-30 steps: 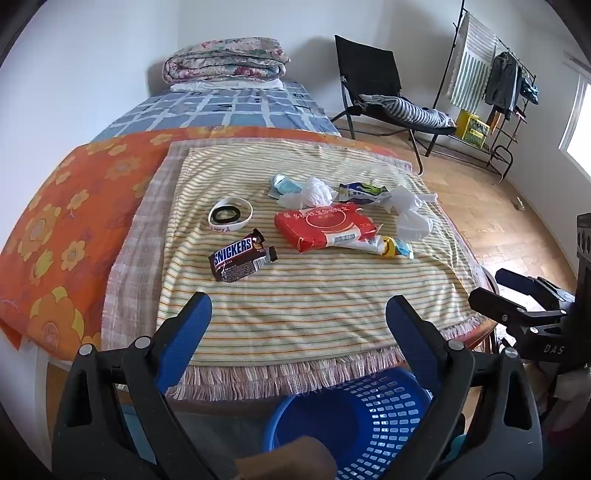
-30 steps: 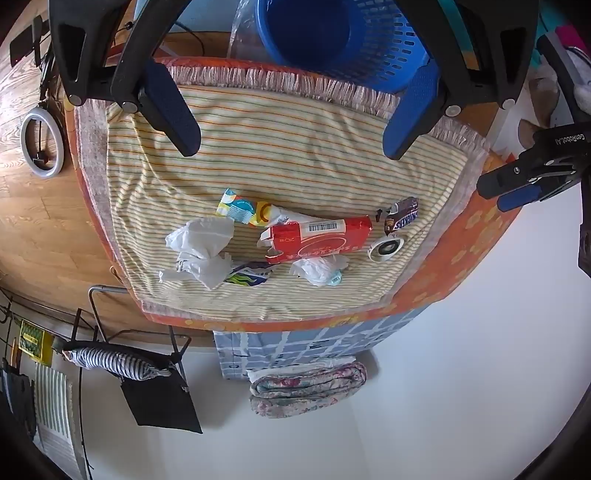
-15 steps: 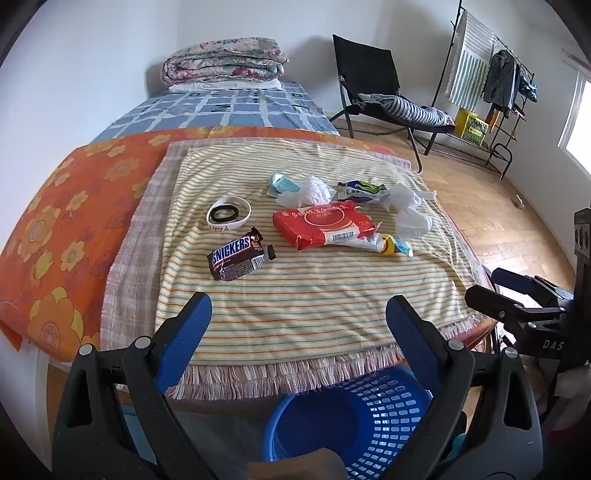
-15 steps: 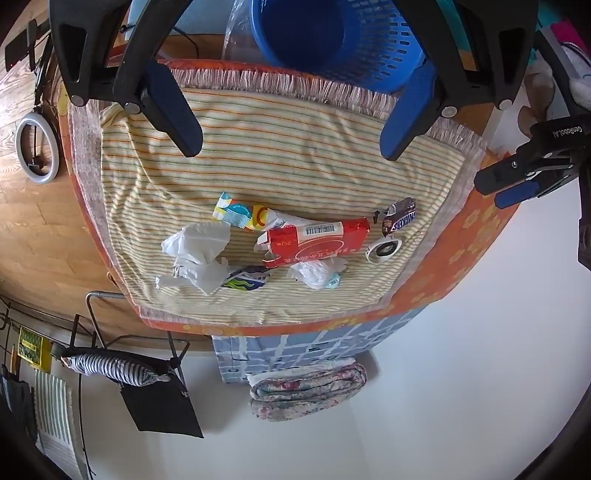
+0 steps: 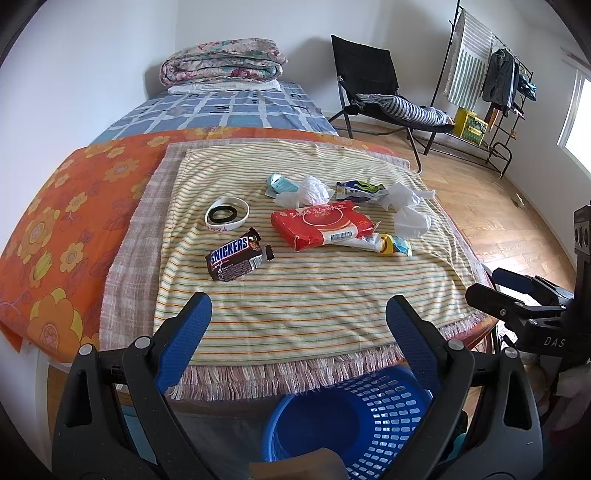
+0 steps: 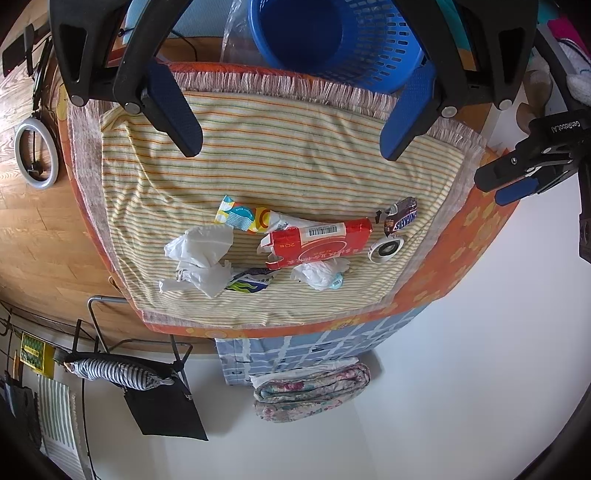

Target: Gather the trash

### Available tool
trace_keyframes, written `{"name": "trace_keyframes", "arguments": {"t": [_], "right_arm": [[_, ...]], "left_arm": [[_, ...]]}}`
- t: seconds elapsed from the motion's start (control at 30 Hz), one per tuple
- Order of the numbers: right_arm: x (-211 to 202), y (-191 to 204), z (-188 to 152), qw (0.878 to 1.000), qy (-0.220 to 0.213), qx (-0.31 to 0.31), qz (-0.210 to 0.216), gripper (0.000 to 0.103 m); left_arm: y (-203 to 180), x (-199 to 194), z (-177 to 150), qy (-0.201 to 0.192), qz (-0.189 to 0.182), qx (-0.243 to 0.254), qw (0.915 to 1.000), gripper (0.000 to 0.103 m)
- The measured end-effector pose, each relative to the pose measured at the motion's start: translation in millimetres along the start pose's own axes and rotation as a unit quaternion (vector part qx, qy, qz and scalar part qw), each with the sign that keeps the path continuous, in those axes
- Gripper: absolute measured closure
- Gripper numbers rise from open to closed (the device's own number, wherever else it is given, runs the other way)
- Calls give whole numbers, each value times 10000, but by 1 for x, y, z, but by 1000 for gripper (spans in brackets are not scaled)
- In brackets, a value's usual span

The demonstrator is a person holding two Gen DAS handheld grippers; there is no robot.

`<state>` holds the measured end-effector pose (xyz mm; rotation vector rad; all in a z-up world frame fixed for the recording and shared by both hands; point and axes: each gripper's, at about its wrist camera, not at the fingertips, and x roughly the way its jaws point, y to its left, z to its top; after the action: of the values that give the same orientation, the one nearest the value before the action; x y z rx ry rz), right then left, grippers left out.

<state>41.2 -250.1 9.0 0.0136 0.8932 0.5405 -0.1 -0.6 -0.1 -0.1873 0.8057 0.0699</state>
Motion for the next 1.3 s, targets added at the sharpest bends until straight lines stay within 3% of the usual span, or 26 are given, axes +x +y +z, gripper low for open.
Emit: {"name": "trace_keyframes", "arguments": {"t": [1.3], "right_arm": [[4, -2, -3, 9999, 127, 57, 40, 5]], "left_arm": [[-3, 2, -3, -8, 7, 28, 10000, 6]]}}
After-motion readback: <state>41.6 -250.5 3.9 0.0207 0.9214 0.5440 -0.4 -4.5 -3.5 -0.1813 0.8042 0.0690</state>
